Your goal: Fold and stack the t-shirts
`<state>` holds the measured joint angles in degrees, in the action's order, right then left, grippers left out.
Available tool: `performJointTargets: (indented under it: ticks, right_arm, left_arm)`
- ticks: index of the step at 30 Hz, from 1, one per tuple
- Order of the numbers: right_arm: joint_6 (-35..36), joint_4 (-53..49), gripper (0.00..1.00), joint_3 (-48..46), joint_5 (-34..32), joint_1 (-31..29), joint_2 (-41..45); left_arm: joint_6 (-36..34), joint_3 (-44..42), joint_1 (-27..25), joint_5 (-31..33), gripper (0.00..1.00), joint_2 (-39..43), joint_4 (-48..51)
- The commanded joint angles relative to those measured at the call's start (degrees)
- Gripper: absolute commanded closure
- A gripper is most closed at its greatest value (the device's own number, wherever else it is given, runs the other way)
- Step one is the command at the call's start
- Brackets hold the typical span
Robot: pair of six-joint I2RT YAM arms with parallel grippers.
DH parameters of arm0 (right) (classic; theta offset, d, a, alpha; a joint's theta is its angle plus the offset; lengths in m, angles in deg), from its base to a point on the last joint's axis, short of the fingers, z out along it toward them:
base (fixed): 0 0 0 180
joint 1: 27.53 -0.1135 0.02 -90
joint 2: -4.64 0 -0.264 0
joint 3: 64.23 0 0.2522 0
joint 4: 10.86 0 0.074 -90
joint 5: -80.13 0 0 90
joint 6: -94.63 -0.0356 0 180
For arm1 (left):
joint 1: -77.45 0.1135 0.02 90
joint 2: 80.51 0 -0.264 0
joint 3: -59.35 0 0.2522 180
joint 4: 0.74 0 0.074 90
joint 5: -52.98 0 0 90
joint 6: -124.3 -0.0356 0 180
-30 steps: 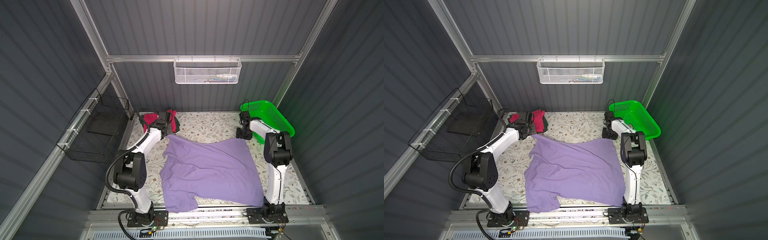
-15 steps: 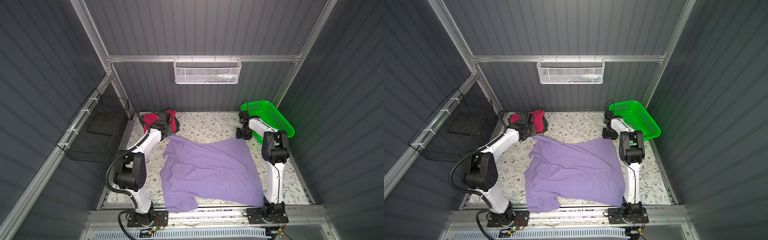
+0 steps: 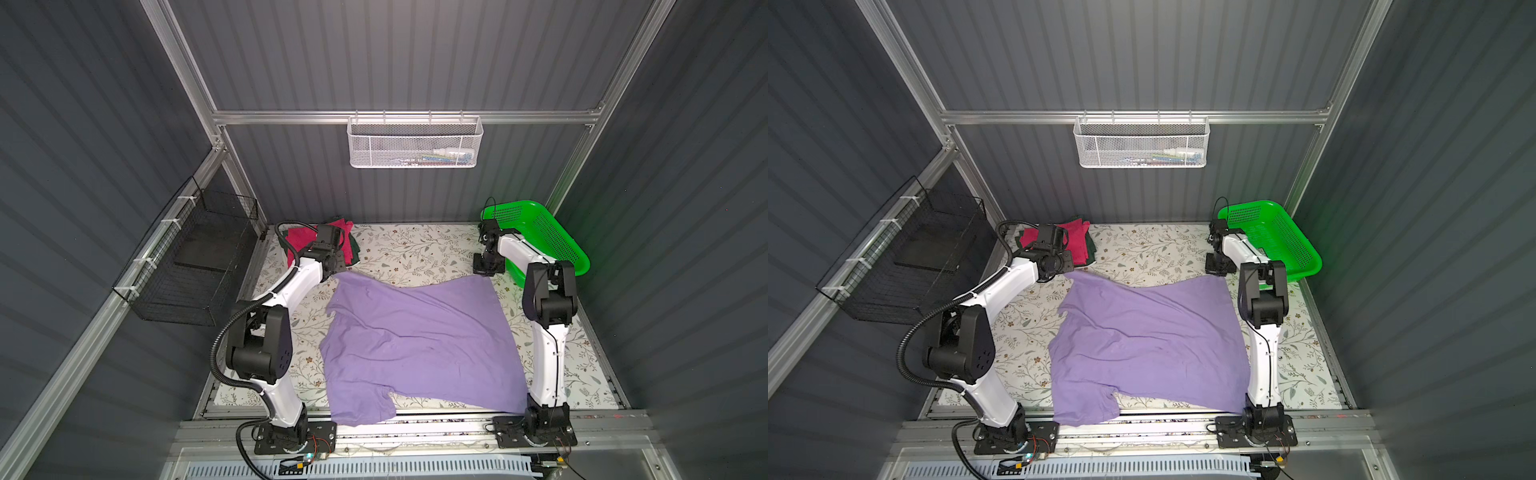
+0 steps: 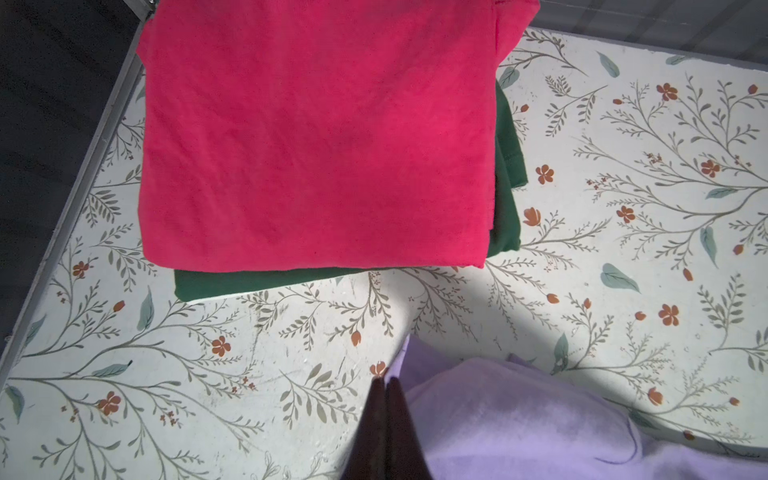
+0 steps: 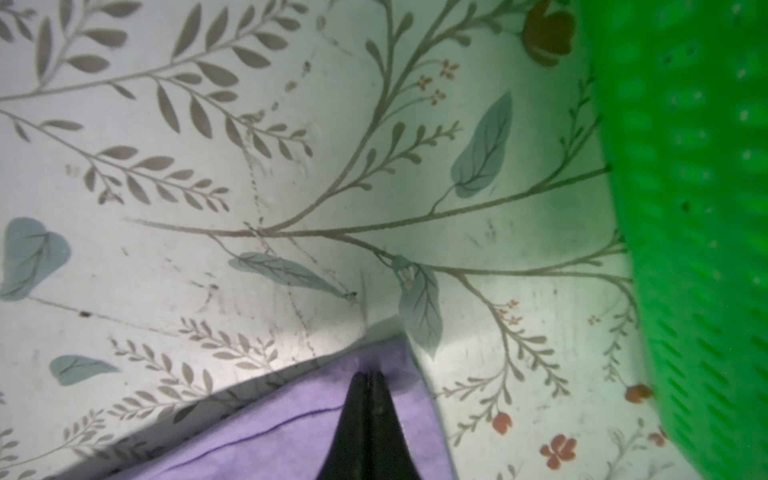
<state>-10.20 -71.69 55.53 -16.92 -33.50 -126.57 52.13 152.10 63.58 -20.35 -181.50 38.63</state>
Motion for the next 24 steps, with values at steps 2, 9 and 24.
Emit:
performJointTargets:
  ticks: [2,9,24]
  right_arm:
    - [1.3,-1.8,0.67,0.6,-2.1,0.4,-0.4]
    - [0.8,-4.4,0.53,3.1,-3.3,0.3,-1.8]
    - [-2.9,-14.7,0.63,11.0,-0.4,0.6,-6.4]
  left_arm:
    - [-0.1,-0.9,0.3,-1.3,1.00,2.2,-0.2]
    - [0.1,-1.4,0.3,-1.8,1.00,2.4,-0.4]
    - [2.0,-1.9,0.4,-2.7,1.00,8.6,5.1]
